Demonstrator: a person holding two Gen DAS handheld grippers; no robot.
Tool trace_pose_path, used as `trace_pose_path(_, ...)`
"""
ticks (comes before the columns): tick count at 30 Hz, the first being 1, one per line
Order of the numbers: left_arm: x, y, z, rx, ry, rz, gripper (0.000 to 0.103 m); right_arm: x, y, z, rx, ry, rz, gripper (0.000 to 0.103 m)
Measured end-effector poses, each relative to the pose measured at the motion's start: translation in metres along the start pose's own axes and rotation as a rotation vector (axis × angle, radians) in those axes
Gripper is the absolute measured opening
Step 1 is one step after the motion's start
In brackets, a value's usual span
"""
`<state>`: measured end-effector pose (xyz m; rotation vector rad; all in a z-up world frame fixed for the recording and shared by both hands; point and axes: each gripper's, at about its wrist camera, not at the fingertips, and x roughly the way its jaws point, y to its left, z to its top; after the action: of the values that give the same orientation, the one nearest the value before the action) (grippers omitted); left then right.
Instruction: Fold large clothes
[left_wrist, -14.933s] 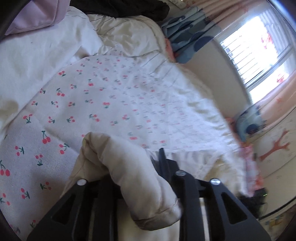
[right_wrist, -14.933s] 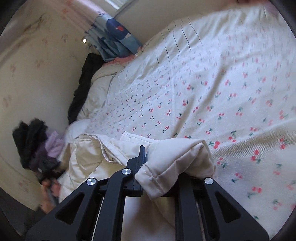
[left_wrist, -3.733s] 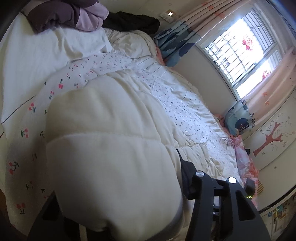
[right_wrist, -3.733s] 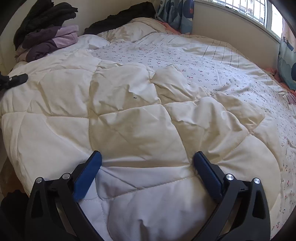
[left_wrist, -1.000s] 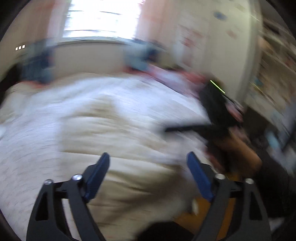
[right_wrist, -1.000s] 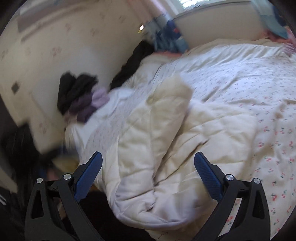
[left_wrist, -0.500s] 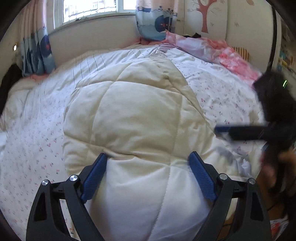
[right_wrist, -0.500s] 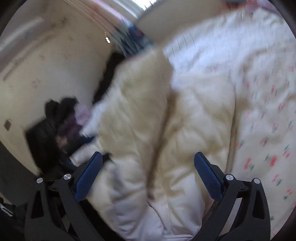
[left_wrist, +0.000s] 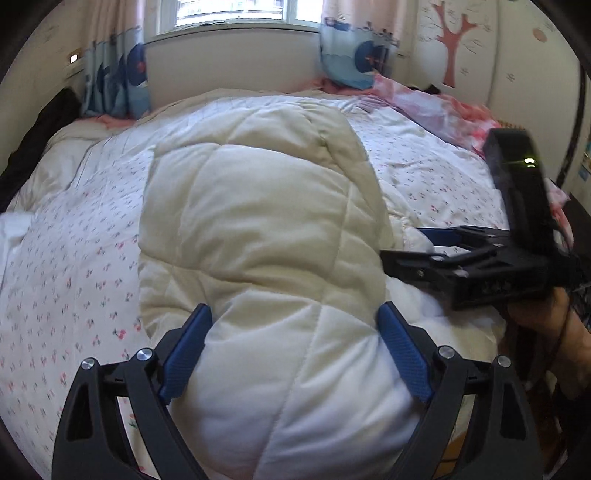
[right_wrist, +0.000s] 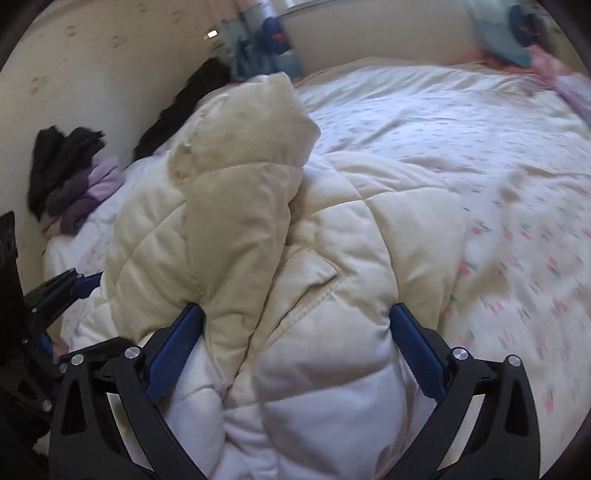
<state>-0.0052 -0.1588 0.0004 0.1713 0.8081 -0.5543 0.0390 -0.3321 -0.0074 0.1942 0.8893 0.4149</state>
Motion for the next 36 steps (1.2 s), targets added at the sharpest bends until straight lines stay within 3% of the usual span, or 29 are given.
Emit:
trace_pose_path(2, 0.001, -0.016, -0.002, 0.061, 0.005, 0.017, 0.086, -0.002, -0.024, -0.006, 0.063, 0.028, 0.044, 0.097)
trace_pose_path(5, 0.003, -0.022, -0.003, 0.099, 0.008, 0.022, 0.087, -0.018, -0.03, -0.019, 0.128, 0.027, -0.018, 0.097)
trace_pose_path(7, 0.003, -0.016, -0.002, 0.079, 0.007, 0.006, 0.089, -0.043, -0.016, -0.023, 0.1, -0.012, -0.096, 0.097)
trace_pose_path(9, -0.003, -0.01, 0.002, 0.062, 0.008, -0.012, 0.09, -0.059, 0.005, -0.026, 0.072, -0.052, -0.095, 0.097)
trace_pose_path(11, -0.018, -0.003, 0.001, 0.039, -0.014, -0.005, 0.09, -0.052, 0.014, -0.033, 0.086, -0.01, -0.115, 0.097)
trace_pose_path(16, -0.051, 0.016, -0.016, -0.042, -0.076, 0.089, 0.092, -0.035, -0.015, -0.059, 0.207, 0.006, -0.053, 0.097)
trace_pose_path(21, -0.051, 0.027, -0.026, -0.033, -0.045, 0.172, 0.092, -0.053, 0.0, -0.064, 0.158, -0.004, -0.146, 0.097)
trace_pose_path(28, -0.04, 0.023, -0.033, -0.029, -0.045, 0.138, 0.095, -0.036, -0.011, -0.075, 0.264, -0.03, -0.064, 0.097)
trace_pose_path(36, -0.033, 0.017, -0.024, -0.008, -0.061, 0.174, 0.095, 0.007, -0.01, -0.044, 0.291, -0.043, -0.031, 0.097)
